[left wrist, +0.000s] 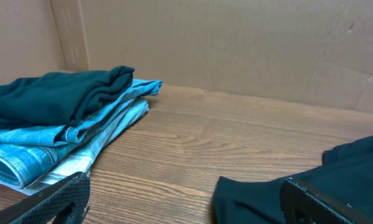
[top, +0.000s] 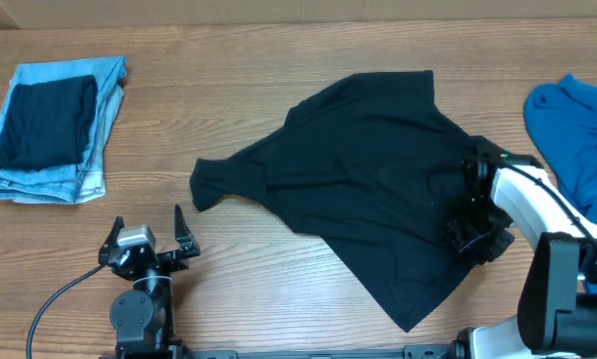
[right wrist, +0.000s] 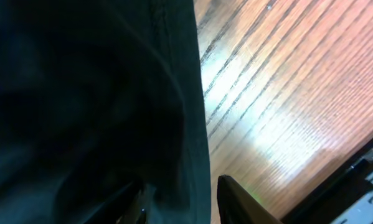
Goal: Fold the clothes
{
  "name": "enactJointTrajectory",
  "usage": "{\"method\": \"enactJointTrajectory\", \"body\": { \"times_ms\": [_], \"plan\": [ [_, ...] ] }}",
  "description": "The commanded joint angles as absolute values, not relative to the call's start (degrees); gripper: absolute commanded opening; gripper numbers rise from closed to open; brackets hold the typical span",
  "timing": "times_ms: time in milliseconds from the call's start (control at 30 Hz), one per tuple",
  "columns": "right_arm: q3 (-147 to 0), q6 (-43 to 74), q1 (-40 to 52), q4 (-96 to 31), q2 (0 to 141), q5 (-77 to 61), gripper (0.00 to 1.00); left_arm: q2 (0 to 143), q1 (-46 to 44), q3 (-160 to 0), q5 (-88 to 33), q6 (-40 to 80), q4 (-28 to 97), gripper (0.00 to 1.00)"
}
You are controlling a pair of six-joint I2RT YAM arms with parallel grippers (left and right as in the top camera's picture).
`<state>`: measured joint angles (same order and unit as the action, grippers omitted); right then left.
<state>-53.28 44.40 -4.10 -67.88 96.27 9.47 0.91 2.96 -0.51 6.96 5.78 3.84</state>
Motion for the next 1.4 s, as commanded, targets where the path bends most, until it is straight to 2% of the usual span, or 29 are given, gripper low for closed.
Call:
{"method": "enactJointTrajectory", "body": {
  "times_ms": [0, 167, 267, 433, 500, 600, 667, 733, 967, 1067, 1167, 1200, 1300, 1367],
  "plan": [
    [-51.86, 44.93, -4.25, -67.37, 95.24, 12.25, 0.38, 0.32, 2.48, -0.30, 7.88, 5.13, 3.64, 1.00],
    [-62.35, 43.03, -4.25, -71.11, 94.59, 12.86, 0.38, 0.32, 2.48, -0.30, 7.88, 5.13, 3.64, 1.00],
    [-71.07, 39.97, -4.25, -72.69, 94.13, 12.80, 0.42, 0.32, 2.48, -0.30, 7.88, 5.13, 3.64, 1.00],
    [-78.89, 28.82, -4.23, -64.60, 94.13, 5.04, 0.54, 0.32, 2.48, -0.30, 7.88, 5.13, 3.64, 1.00],
    [-78.83, 23.92, -4.23, -59.72, 94.15, -1.89, 0.68, 0.32, 2.48, -0.30, 7.88, 5.13, 3.64, 1.00],
    [-78.76, 16.14, -4.19, -50.37, 94.28, -14.26, 0.68, 0.32, 2.48, -0.30, 7.88, 5.13, 3.64, 1.00],
    [-78.76, 14.17, -3.95, -48.86, 94.28, -17.30, 0.61, 0.32, 2.48, -0.30, 7.88, 5.13, 3.64, 1.00],
    [-78.70, 12.99, -3.09, -48.71, 94.30, -18.13, 0.59, 0.32, 2.48, -0.30, 7.88, 5.13, 3.64, 1.00],
    [-76.82, 11.29, 3.01, -48.23, 94.30, -18.09, 0.61, 0.32, 2.66, -0.30, 11.25, 5.10, -0.12, 1.00],
    [-76.82, 10.81, 4.05, -47.81, 94.30, -18.11, 0.70, 0.32, 2.63, -0.30, 10.94, 5.10, 3.22, 1.00],
    [-76.82, 10.83, 4.16, -47.81, 94.30, -18.11, 0.95, 0.54, 2.63, -0.30, 9.72, 6.04, 3.14, 1.00],
    [-76.82, 10.83, 4.16, -47.81, 94.30, -18.11, 0.99, 0.54, 2.63, -0.30, 7.05, 6.83, 2.42, 1.00],
    [-76.82, 10.83, 4.16, -47.86, 94.30, -18.11, 1.00, 0.54, 2.59, -0.80, -7.62, 9.52, -7.16, 1.00],
    [-76.82, 10.81, 4.16, -47.83, 94.30, -18.11, 1.00, 0.82, 2.59, -3.05, -7.81, 13.58, -8.69, 1.00]
  ]
}}
